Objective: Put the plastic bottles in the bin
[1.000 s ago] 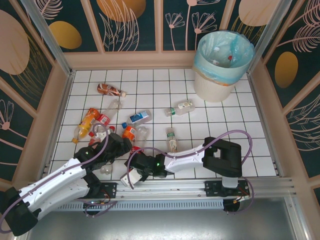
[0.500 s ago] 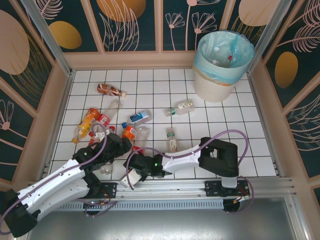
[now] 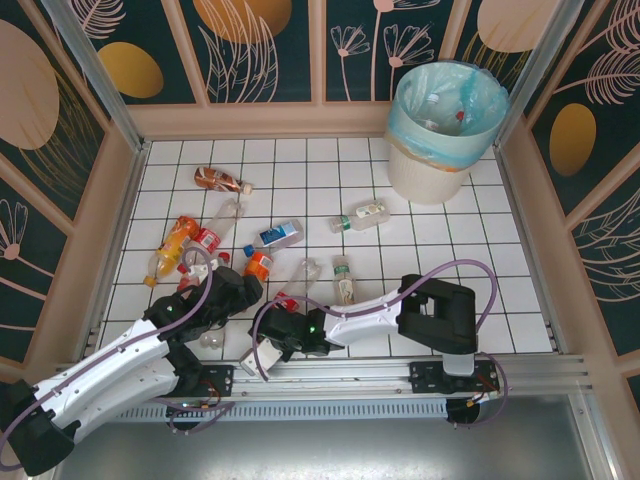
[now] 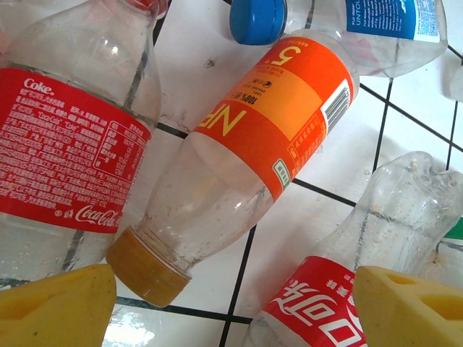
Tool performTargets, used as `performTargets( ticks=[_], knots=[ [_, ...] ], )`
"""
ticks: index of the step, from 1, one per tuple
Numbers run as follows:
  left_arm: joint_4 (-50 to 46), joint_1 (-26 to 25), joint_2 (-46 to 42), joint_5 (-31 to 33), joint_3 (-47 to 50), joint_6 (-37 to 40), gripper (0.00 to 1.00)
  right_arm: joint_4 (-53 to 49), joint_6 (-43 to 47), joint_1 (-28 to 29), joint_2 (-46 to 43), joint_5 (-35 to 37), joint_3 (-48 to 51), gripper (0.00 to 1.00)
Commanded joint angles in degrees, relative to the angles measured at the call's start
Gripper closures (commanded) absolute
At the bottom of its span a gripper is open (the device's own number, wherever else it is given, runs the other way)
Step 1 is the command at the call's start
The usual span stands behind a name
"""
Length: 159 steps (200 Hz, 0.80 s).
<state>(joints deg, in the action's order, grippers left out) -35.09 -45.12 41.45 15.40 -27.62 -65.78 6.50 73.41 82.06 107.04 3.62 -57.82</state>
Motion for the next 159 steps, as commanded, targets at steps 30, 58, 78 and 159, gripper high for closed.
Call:
performTargets(
  ticks=[30, 58, 78, 159],
  knots=[
    [-3.69, -0.12, -0.8, 6.76, -7.9, 6.5, 0.15, 11.3, 0.39, -0.52, -8.76, 3.27, 3.14, 0.88],
    [-2.7, -0.08, -1.25, 11.05, -13.72, 13.64, 0.15, 16.31, -2.01, -0.68, -13.88, 4.33, 3.63, 0.93],
    [-0.44, -0.07, -1.35, 13.86, -18.49, 19.71, 0.16, 18.96, -4.85, -1.13, -17.79, 4.95, 3.55, 0.96],
    [18.38, -0.07, 10.1, 15.84, -32.21, 40.88, 0.19, 34.82, -17.02, -10.06, -32.48, 12.27, 4.75, 1.0]
  ],
)
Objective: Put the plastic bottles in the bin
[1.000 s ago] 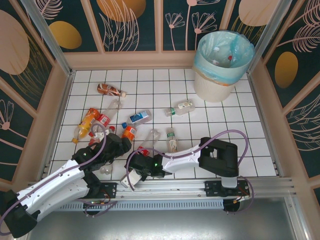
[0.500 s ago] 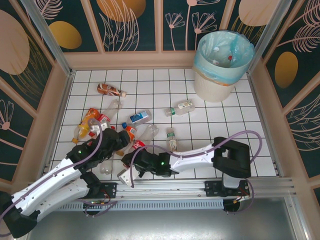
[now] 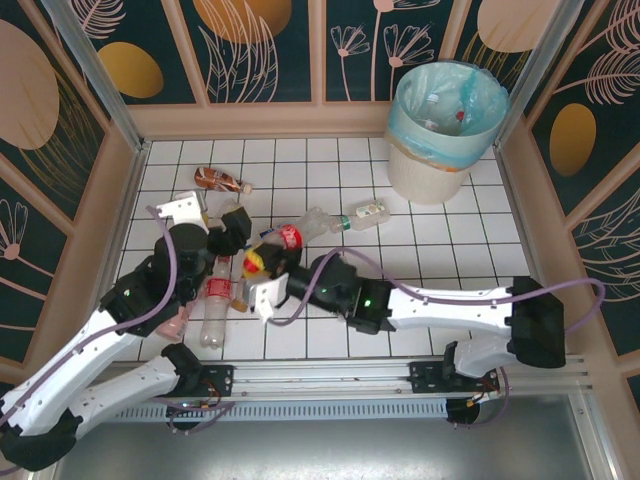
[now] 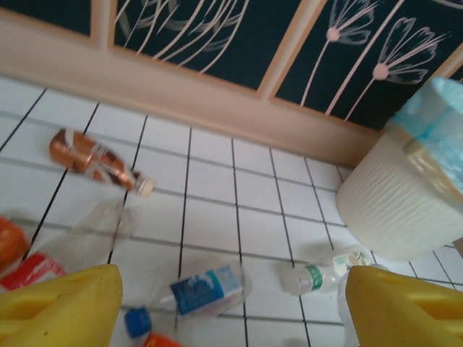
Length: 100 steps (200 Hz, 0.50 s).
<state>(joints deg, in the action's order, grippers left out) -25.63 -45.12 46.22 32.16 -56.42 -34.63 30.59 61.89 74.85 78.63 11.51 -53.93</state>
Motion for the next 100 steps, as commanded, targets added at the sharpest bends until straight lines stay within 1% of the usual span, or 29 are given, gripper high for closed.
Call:
performTargets(
  ticks=[1, 36, 67, 100],
  knots=[
    [9.14, -0.06, 5.58, -1.07, -3.55, 9.92, 0.19, 10.86, -5.75, -2.99, -4.17, 4.44, 0.81, 1.0],
    [16.17, -0.11, 15.28, -6.3, -8.87, 16.7, 0.18, 11.85, -10.47, -9.21, -8.05, 4.53, -1.12, 1.0],
    [17.69, -0.11, 24.43, -7.94, -16.32, 21.07, 0.16, 12.87, -16.0, -15.66, -11.03, 5.26, -2.23, 1.0],
    [20.82, -0.13, 30.57, -10.53, -22.25, 24.07, 0.15, 13.08, -21.32, -23.03, -13.32, 5.0, -4.53, 1.0]
  ],
)
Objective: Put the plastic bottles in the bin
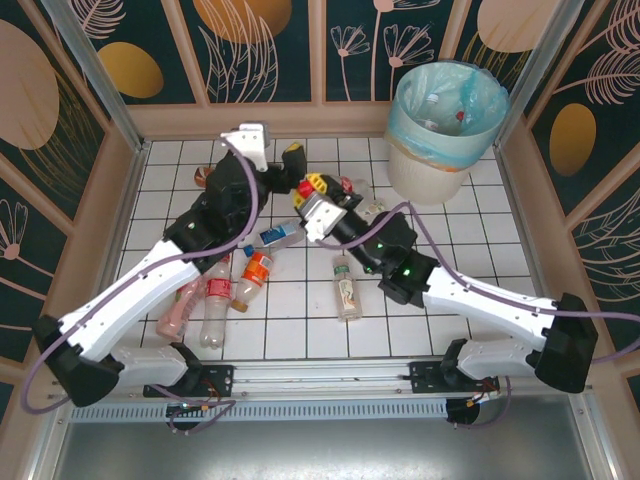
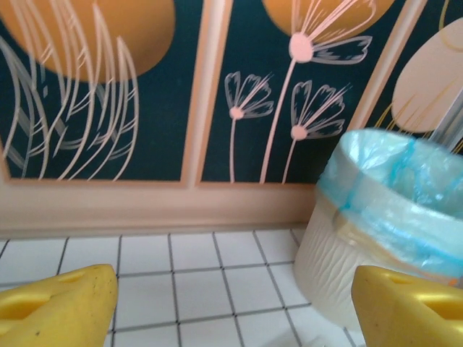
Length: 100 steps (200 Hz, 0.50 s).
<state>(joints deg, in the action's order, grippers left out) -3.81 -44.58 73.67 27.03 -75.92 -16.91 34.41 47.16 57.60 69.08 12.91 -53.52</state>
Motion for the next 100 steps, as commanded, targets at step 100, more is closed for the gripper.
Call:
performTargets(
  ticks=[100],
  knots=[
    [15.94, -0.65, 8.62, -20.1, 5.86, 9.61, 0.14, 15.82, -11.55, -25.96, 3.72, 7.04, -13.87, 1.0]
  ],
)
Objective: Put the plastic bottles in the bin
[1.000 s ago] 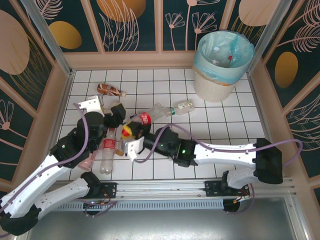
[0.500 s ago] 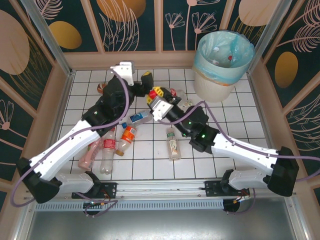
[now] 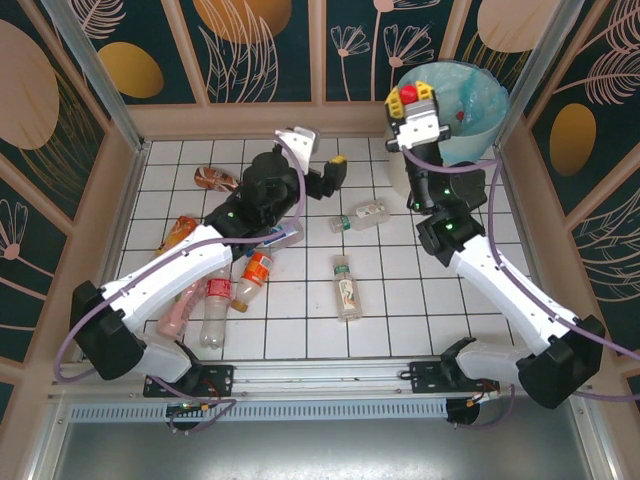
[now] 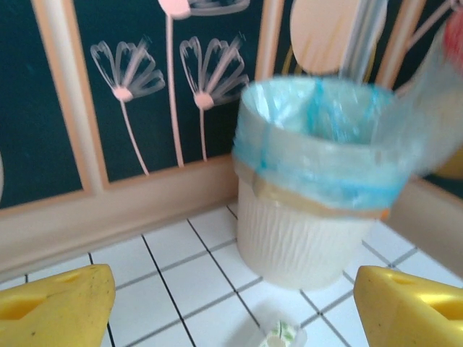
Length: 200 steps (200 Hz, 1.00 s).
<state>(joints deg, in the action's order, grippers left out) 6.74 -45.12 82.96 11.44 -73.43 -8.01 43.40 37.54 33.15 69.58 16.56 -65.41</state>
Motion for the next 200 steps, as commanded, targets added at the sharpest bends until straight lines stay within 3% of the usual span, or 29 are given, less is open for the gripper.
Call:
performTargets(
  ticks=[1, 35, 105, 130, 200],
  knots=[
    [5.51, -0.12, -0.73, -4.59, 3.55, 0.71, 0.14, 6.94, -1.98, -1.46, 3.34, 3.48, -2.03, 1.0],
    [7.36, -0.14, -2.81, -5.16, 7.68, 0.98, 0.14, 11.73, -2.25, -6.05, 8.83, 5.6, -2.31, 1.0],
    [8.21, -0.09, -3.81, -2.14, 10.0, 0.5, 0.14, 17.09, 2.2, -6.03, 19.09, 8.24, -6.45, 1.0],
    [9.42, -0.09, -3.55, 0.07, 11.46, -1.57, 0.14, 20.06, 9.45, -5.01, 21.58, 7.22, -8.84, 1.0],
    [11.23, -0.08, -3.7, -4.41, 12.27, -3.79, 0.14, 19.43, 12.65, -5.16, 24.18, 6.79, -16.16, 1.0]
  ],
)
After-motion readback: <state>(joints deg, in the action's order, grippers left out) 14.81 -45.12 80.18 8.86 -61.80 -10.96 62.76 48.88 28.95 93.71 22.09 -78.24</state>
